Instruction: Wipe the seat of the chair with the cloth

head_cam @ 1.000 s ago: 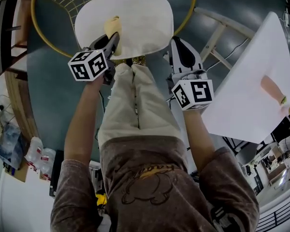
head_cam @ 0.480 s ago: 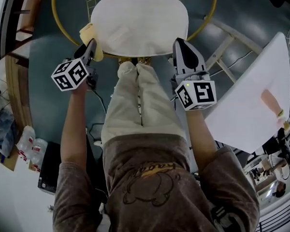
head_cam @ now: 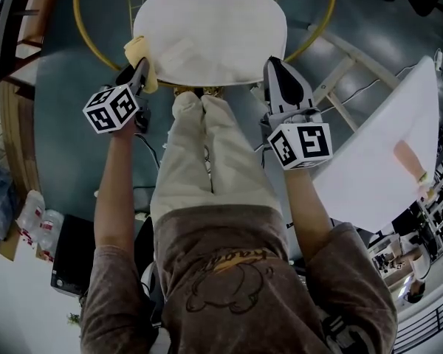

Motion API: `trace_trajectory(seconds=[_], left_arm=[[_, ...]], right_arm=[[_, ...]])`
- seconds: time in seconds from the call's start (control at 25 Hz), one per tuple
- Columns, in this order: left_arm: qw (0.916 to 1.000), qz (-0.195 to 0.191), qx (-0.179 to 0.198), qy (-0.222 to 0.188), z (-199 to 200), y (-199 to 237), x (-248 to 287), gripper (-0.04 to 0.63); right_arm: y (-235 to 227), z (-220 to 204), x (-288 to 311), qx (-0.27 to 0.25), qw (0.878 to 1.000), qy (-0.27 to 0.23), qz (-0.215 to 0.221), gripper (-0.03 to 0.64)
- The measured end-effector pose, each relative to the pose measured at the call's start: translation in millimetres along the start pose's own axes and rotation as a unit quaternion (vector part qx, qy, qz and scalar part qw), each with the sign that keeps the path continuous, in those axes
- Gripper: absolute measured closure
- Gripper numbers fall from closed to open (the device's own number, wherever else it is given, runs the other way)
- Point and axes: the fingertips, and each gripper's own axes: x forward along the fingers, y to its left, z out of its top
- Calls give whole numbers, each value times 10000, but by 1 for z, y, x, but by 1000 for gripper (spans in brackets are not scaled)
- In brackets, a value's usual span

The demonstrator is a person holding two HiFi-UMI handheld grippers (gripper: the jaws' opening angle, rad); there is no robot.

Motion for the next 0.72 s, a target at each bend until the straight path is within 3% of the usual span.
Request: trace_trajectory(seconds=[0.16, 0.72], left_arm=[[9995, -9, 280, 171, -12, -9, 17, 538], [9966, -549, 292, 538, -55, -76, 83, 538]], right_arm=[[-5, -3, -2, 25, 10000, 19, -37, 591], [-29, -7, -20, 95, 9994, -12, -321, 591]])
